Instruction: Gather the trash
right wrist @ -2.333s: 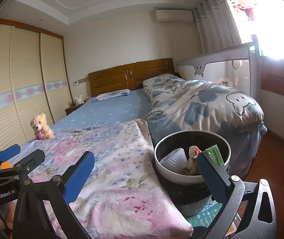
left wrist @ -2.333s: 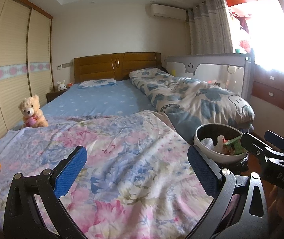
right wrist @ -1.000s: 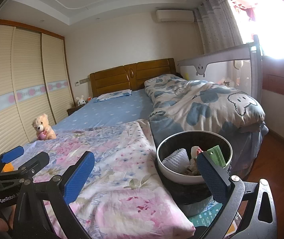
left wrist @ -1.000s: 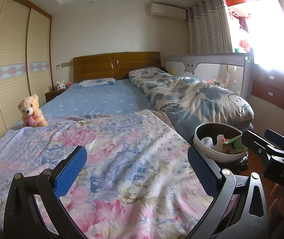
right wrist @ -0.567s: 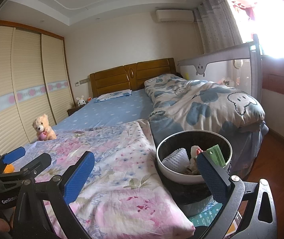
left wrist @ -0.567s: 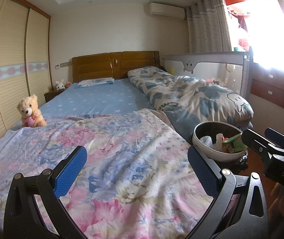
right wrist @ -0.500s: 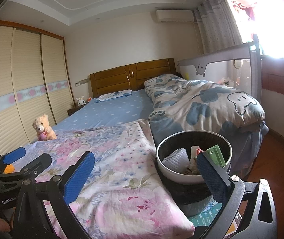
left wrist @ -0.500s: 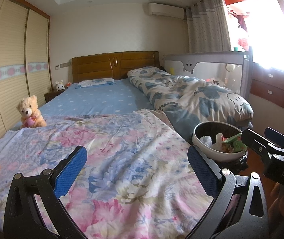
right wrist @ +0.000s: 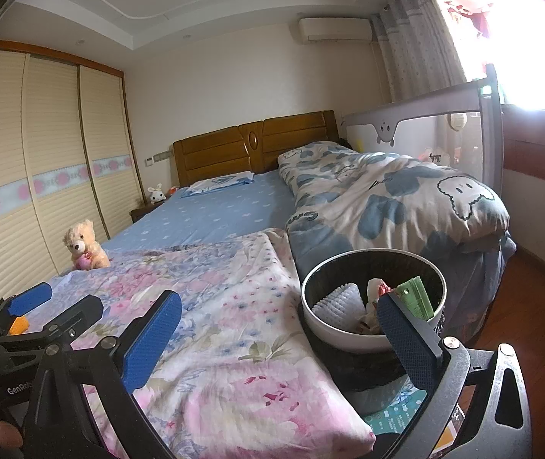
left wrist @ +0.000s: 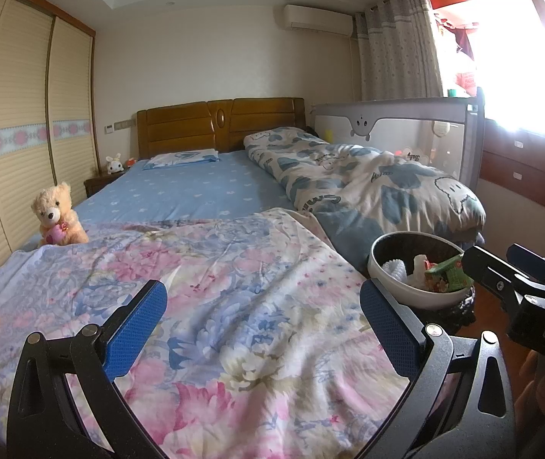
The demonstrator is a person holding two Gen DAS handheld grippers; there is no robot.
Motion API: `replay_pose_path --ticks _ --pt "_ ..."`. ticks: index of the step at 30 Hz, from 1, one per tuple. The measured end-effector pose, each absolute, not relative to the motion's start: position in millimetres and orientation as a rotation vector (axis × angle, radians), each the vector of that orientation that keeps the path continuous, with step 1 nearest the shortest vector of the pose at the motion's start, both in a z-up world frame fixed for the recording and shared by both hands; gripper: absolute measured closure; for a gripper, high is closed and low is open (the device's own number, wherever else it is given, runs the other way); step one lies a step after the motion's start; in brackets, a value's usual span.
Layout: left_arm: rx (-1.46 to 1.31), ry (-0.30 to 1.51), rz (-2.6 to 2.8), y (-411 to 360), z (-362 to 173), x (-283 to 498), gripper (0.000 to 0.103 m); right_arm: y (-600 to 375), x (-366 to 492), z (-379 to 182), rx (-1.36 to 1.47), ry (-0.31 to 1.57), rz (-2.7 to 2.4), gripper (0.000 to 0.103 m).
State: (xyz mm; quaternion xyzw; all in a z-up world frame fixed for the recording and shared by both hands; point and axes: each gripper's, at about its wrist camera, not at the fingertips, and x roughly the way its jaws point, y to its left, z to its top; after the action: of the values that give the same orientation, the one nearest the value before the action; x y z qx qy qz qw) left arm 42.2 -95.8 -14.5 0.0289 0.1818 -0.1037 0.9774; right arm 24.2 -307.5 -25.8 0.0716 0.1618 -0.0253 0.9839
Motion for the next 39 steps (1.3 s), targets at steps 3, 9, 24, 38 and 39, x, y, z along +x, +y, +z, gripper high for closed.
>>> replay_pose_path --ticks 3,9,24,38,39 --pt "0.058 0.368 -0.209 -95.5 -14.8 41.5 0.000 -305.8 24.1 -26.0 0.144 0.325 -0.050 0.000" --pt "0.057 0.369 -0.209 -97.3 -16.8 41.9 0.000 -304.4 24.4 -26.4 0.145 0.325 -0.048 0.000" --pt "0.059 0.370 -0.209 -97.6 -17.2 42.5 0.000 -304.3 24.4 -26.0 0.146 0.325 -0.049 0.000" --pt "0.057 0.373 -0.209 -97.4 -18.7 43.0 0.000 -300.5 25.1 -26.2 0.147 0.325 -0.047 0.000" --pt "0.059 0.371 -0.208 -97.5 -18.0 43.8 0.000 -303.8 25.2 -26.5 0.148 0.326 -0.048 0.000"
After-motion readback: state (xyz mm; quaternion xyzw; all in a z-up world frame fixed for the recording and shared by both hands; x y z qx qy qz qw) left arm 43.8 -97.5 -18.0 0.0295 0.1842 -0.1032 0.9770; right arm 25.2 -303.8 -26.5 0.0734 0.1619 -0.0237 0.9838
